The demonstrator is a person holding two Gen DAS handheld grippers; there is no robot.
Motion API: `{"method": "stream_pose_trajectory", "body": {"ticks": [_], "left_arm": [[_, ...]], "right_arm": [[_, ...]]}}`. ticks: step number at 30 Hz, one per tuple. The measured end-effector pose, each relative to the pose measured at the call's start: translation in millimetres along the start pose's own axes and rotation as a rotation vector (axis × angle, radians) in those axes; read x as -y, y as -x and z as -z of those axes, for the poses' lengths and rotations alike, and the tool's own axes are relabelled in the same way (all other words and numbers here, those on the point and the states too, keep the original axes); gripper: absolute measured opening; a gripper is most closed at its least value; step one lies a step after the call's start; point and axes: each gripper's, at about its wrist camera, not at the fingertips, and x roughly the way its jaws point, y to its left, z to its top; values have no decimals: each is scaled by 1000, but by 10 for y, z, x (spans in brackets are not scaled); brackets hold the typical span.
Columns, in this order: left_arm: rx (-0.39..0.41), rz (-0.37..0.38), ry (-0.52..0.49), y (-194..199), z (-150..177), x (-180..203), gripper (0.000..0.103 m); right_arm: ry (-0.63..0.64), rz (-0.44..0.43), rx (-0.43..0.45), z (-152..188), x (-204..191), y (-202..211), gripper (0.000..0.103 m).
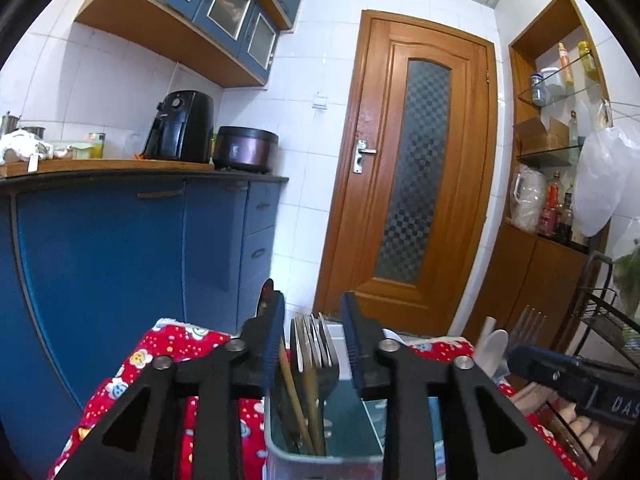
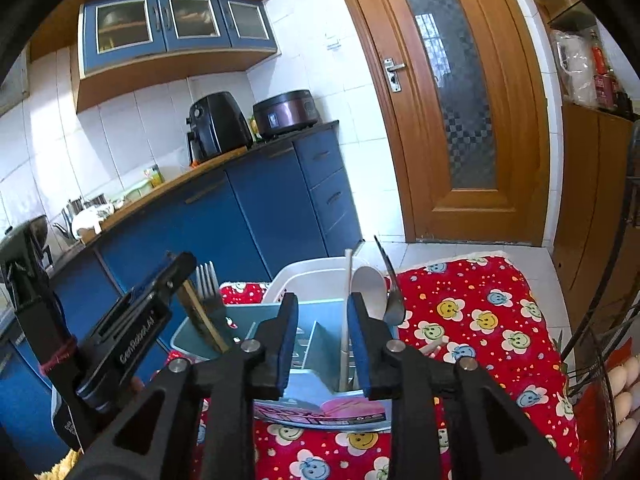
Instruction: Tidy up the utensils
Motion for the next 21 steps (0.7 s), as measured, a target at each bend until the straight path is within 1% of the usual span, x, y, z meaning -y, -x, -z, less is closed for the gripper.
{"method": "stream_pose_trajectory", "body": {"ticks": [2, 9, 14, 21], "left_arm": [[2, -5, -9, 66, -3, 5, 38], [-23, 3, -4, 353, -90, -36, 47], [-50, -3, -1, 578, -142, -84, 48], [-93, -27, -27, 968, -87, -130, 48]], "right_arm": [[-7, -4, 12, -3, -10, 69, 31], [-11, -16, 39, 37, -102, 344, 37], [-7, -33, 48, 124, -187, 550, 41], [-9, -52, 32, 307, -301, 783, 44]]}}
